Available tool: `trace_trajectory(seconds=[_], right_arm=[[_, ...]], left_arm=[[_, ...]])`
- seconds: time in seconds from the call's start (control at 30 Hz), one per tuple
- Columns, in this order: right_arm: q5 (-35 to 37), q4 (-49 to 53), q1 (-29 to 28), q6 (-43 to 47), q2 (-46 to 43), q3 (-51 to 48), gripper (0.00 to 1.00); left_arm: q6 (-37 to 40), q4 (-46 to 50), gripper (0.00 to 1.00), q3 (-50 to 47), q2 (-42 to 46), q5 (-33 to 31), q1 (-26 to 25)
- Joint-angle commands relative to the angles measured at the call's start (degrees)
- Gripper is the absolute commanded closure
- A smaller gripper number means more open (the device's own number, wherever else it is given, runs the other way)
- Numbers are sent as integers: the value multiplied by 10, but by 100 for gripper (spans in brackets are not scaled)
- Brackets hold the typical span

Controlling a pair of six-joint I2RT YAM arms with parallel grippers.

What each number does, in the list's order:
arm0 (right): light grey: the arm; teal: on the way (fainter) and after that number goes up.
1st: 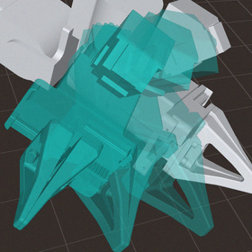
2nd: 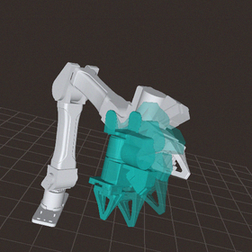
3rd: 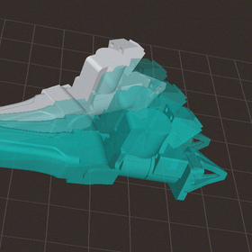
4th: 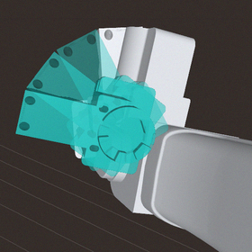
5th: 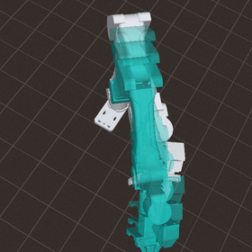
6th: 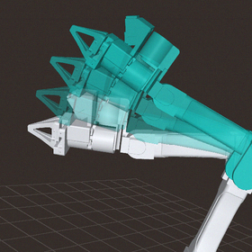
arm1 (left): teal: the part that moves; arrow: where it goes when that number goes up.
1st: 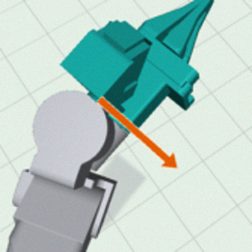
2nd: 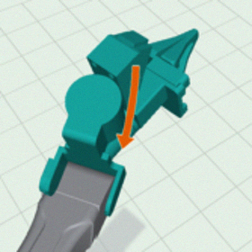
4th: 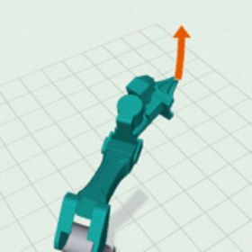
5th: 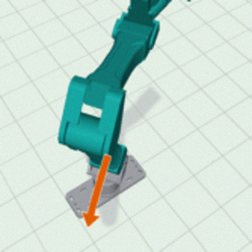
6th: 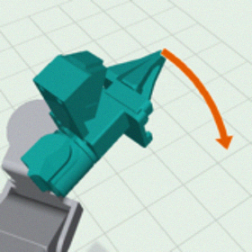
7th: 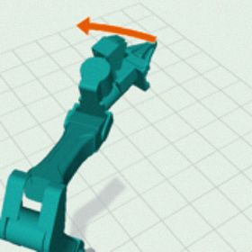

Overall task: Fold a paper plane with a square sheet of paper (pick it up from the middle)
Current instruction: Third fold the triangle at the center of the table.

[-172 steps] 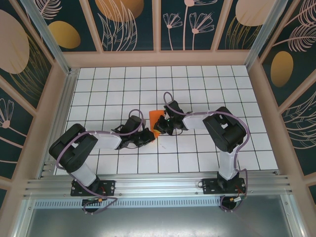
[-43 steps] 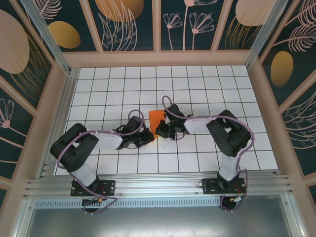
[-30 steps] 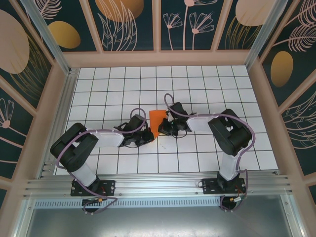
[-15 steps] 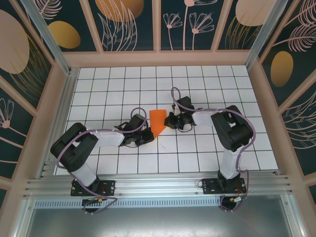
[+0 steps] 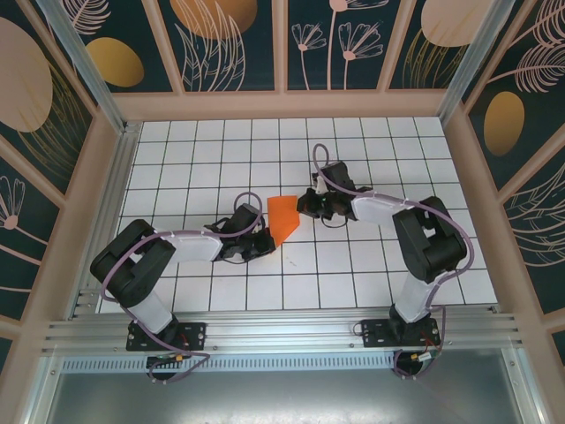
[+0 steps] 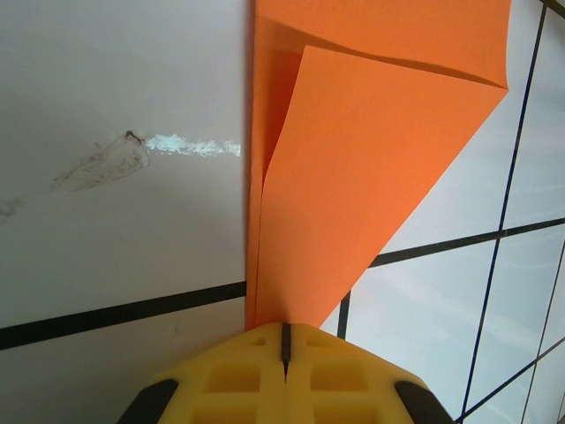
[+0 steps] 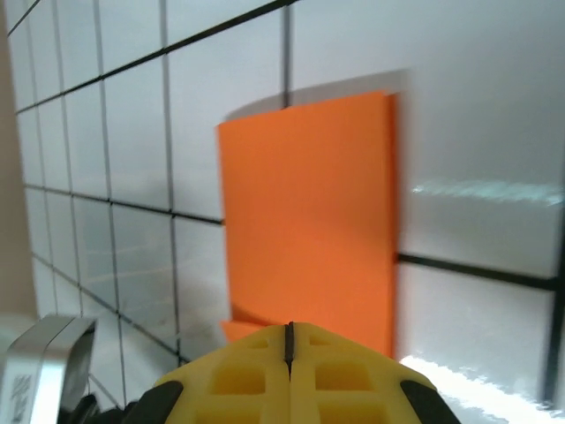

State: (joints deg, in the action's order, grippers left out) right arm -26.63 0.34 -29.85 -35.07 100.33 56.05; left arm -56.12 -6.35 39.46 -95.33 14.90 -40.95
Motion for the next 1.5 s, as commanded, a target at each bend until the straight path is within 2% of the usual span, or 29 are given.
trace_trajectory(seconds=[0.0, 0.17, 0.37, 0.53, 0.83, 0.97, 1.2, 1.47], right_arm=[[-3, 0, -49, -26, 1, -25, 97], [-6, -23, -87, -61, 45, -29, 98], [10, 0, -84, -52, 71, -18, 99], [36, 23, -57, -28, 75, -19, 99], [57, 37, 23, 5, 73, -12, 99], [66, 57, 36, 4, 41, 5, 99], [53, 62, -6, -9, -24, 4, 98], [18, 38, -56, -24, 36, 12, 99]], left_arm=[[13, 83, 95, -9, -23, -27, 1], [13, 83, 95, -9, -23, -28, 1], [13, 85, 95, -12, -21, -29, 1], [15, 85, 95, -13, -19, -29, 1], [19, 85, 95, -16, -14, -26, 1], [21, 83, 95, -12, -10, -23, 1], [16, 73, 95, -13, -10, -16, 1], [15, 69, 95, -11, -9, -14, 1]])
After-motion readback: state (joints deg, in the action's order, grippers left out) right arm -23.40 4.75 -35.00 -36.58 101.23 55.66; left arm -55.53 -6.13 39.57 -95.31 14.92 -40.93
